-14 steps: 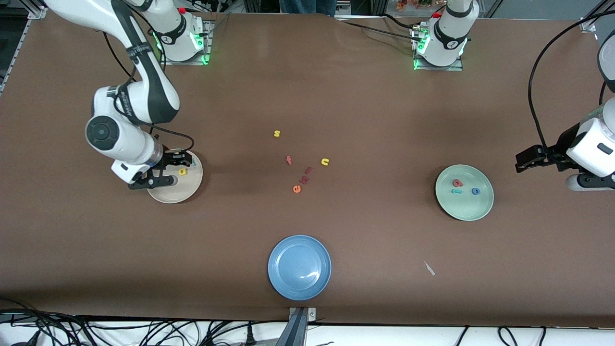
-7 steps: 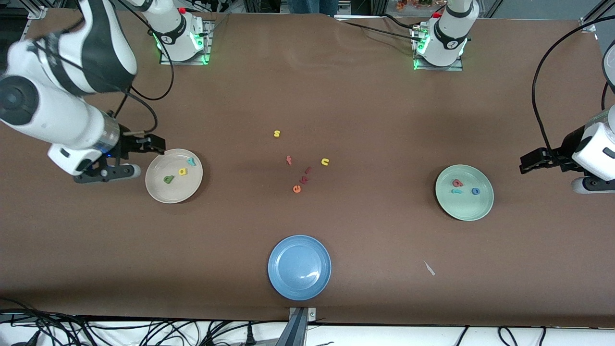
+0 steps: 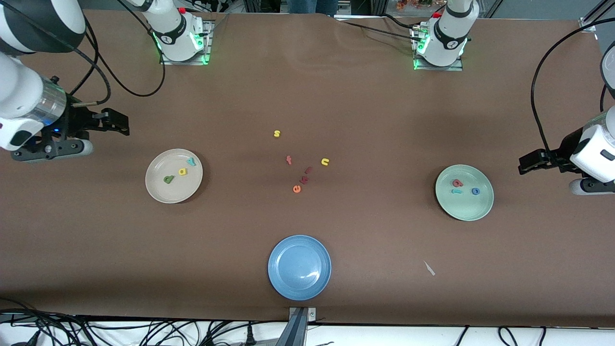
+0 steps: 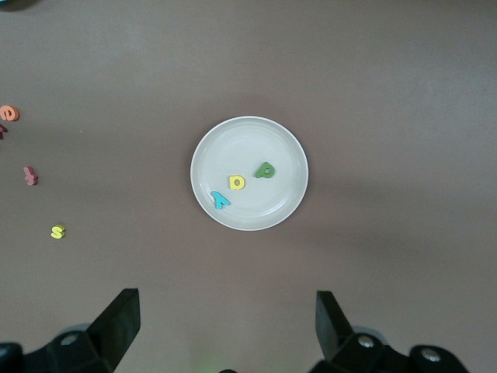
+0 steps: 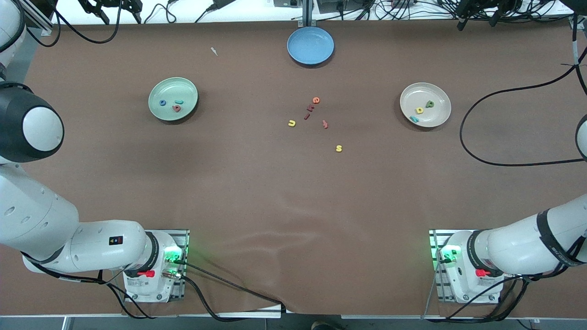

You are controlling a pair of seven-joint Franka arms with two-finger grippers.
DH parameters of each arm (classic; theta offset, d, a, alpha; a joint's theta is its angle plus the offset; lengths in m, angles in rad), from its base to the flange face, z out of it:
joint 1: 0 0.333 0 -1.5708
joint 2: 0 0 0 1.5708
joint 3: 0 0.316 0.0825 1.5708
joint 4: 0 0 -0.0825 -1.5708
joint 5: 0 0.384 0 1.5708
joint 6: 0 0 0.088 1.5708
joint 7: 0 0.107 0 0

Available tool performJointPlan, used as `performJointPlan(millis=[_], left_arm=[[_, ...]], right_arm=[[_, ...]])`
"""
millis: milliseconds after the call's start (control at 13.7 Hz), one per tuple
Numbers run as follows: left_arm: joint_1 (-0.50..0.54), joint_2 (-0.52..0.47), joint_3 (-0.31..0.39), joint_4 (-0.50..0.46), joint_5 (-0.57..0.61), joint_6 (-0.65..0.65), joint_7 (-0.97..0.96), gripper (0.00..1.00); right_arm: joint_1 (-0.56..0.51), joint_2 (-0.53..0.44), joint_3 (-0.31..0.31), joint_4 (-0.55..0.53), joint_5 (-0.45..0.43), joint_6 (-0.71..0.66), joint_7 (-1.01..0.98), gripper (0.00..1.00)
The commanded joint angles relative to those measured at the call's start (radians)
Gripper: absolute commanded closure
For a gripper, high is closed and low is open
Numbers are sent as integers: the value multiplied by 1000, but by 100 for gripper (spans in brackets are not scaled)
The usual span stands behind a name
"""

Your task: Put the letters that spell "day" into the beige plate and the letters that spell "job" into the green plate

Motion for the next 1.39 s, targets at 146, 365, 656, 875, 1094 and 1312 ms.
performJointPlan(millis=[146,365,656,875,1094,1312], left_arm=[[6,-3,-2,1,4,0,17,0],[8,-3,-2,1,4,0,19,0],[8,-3,-2,1,4,0,19,0],[8,-3,-2,1,4,0,19,0],[8,-3,-2,1,4,0,19,0],[8,-3,-2,1,4,0,19,0]], right_arm=[[2,-5,1,13,9,-24,-6,1],[11,-4,7,39,0,-26,-3,0],[8,-4,3,43,-5,-26,-7,0],[5,-5,0,44,-3,-27,-15,0],[5,-5,1,43,-3,-44,-15,0],[5,-4,3,43,-2,-49,-12,0]])
